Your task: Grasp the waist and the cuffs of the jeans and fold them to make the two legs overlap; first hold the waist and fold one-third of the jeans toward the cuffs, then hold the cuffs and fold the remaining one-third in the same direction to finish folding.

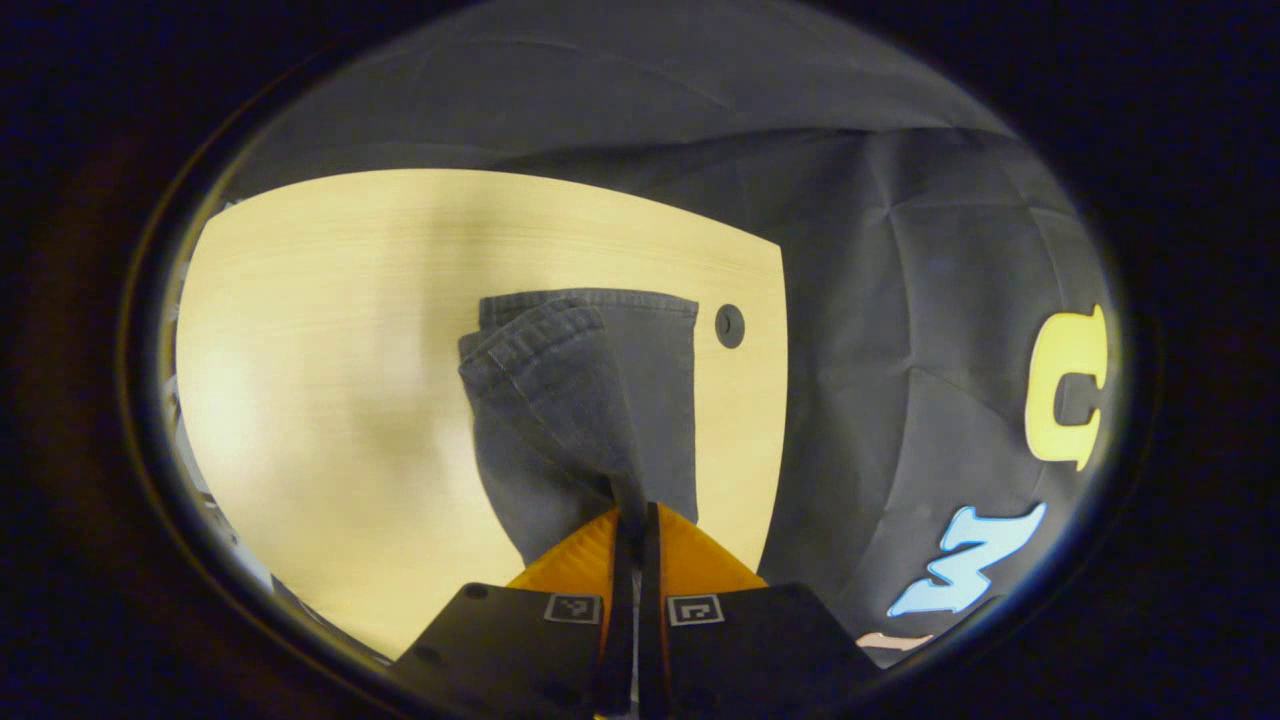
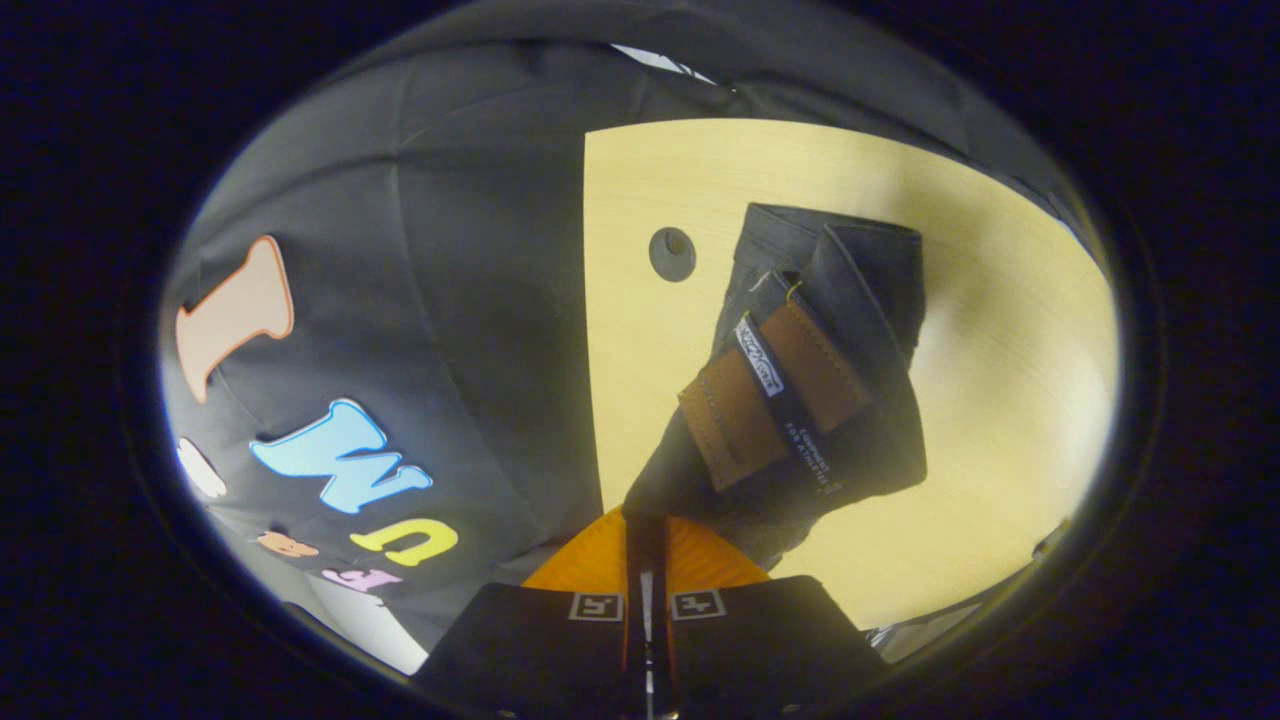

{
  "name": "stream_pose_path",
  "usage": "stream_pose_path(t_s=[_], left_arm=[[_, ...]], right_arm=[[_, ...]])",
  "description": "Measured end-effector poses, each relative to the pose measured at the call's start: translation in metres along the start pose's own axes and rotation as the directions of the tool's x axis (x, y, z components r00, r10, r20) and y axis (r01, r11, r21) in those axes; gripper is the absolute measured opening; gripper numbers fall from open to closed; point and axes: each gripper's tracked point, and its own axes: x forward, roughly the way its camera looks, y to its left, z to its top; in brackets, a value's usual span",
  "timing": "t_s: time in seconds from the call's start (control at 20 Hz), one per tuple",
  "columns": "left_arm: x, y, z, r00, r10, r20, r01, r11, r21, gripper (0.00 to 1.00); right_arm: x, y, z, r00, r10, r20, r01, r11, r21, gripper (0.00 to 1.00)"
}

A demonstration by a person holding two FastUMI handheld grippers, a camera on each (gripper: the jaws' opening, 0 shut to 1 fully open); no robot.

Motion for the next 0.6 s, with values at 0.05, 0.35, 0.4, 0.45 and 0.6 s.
stream_pose_path(t_s=[0.05,0.35,0.4,0.45,0.6], left_arm=[[0.011,-0.006,0.001,1.0,-0.014,-0.013,0.014,1.0,0.021,0.05],[0.066,-0.027,-0.001,0.996,-0.076,-0.041,0.081,0.988,0.129,0.06],[0.074,-0.028,-0.001,0.996,-0.087,-0.036,0.091,0.983,0.157,0.05],[0.072,-0.025,-0.004,0.996,-0.083,-0.041,0.089,0.978,0.189,0.14],[0.068,-0.034,0.007,0.994,-0.102,0.025,0.091,0.958,0.272,0.29]], right_arm=[[0.01,-0.001,0.009,1.0,-0.003,0.011,0.003,1.0,-0.006,0.02],[0.052,-0.022,0.047,0.997,0.01,0.072,-0.008,1.0,-0.026,0.04],[0.055,-0.022,0.048,0.996,0.029,0.083,-0.025,0.999,-0.046,0.05],[0.055,-0.022,0.05,0.994,0.044,0.103,-0.038,0.997,-0.066,0.05],[0.056,-0.022,0.057,0.983,0.065,0.17,-0.042,0.99,-0.138,0.24]])
